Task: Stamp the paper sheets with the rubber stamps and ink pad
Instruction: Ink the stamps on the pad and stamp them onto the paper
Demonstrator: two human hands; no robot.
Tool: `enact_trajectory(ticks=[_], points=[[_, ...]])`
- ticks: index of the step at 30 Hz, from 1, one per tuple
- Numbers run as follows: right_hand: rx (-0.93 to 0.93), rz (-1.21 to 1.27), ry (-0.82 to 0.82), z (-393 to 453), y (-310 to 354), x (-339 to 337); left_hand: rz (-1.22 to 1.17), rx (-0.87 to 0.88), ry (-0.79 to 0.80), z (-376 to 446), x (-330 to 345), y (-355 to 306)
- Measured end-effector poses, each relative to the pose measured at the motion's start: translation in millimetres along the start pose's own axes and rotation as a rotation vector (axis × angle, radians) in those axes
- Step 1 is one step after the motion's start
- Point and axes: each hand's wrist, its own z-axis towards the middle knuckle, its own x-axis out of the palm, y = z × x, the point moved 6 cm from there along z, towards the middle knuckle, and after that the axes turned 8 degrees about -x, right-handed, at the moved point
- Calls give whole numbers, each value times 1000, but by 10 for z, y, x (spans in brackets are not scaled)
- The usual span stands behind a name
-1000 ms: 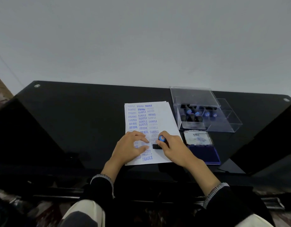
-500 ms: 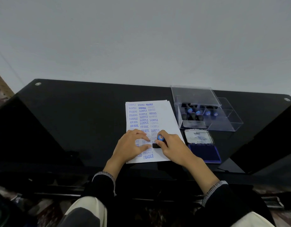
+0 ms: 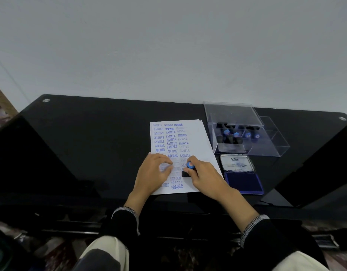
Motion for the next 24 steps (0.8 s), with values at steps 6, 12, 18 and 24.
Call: enact_trajectory(ticks=[6,12,18,24], points=[[16,48,-15,-34,11,58,-14,-296,-249,-29,-166,216],[26,46,-23,-17,1,77,35,-311,-181,-15,-131,177],[18,60,-33,-48,20,98,36,-301,-183,-24,-129,182],[5,64,-42,-27,23,90,61,-299,-186,-24,-124,177]])
